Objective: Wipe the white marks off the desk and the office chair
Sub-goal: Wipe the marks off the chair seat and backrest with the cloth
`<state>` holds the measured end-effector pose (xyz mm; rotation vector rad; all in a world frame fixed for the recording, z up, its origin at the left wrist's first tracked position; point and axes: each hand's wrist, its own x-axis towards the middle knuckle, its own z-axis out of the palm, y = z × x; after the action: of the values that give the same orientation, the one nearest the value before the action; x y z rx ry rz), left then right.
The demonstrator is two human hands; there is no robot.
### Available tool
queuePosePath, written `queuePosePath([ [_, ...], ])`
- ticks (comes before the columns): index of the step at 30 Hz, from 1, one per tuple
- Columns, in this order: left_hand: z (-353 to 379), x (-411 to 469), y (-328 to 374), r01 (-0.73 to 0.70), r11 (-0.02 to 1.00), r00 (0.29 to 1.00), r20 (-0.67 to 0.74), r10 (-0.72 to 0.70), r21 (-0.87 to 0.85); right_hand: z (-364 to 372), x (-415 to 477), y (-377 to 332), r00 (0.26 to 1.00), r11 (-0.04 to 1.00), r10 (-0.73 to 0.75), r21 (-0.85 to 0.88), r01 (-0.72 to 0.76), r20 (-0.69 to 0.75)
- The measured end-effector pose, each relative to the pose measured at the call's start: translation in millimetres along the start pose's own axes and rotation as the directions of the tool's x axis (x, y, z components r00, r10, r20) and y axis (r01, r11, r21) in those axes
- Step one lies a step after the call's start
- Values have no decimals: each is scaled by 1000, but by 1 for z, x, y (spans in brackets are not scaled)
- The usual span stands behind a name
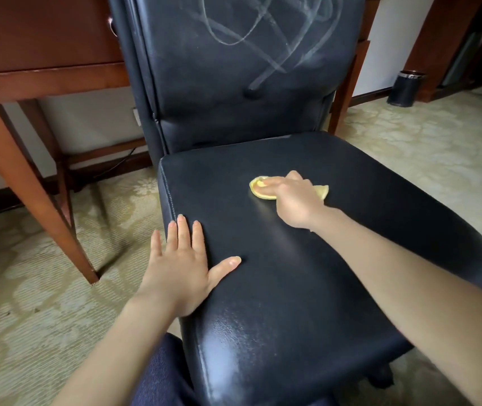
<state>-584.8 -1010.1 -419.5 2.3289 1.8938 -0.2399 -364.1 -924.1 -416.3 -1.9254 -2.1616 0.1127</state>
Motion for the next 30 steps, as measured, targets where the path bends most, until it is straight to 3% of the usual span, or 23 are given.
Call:
queuePosePath([
  [7, -16, 9, -18, 73, 969, 993, -103, -49, 235, 0, -78, -37, 908, 905, -419, -87, 417, -14],
  [13, -12, -6, 27, 94, 987, 987, -141, -76, 126, -10, -157, -28, 803, 795, -590, -110, 596, 84],
  [17, -1, -22, 59, 79, 996, 993, -90, -76, 31, -22, -189, 14, 747, 742, -654, -90, 664, 121],
  [21, 12, -29, 71, 86, 995, 988, -135, -79, 44, -34, -186, 63, 836, 837, -538, -51, 545, 109],
  [24, 19, -31, 72, 94, 992, 973, -217, -74, 88, -41, -169, 97, 970, 974, -223, -17, 226, 95],
  [26, 21, -32, 72, 97, 991, 967, -244, -72, 93, -45, -151, 113, 995, 997, -75, 12, 74, 69],
  [30, 21, -31, 70, 85, 990, 962, -267, -54, 109, -49, -107, 127, 999, 997, 18, -82, -15, 36],
])
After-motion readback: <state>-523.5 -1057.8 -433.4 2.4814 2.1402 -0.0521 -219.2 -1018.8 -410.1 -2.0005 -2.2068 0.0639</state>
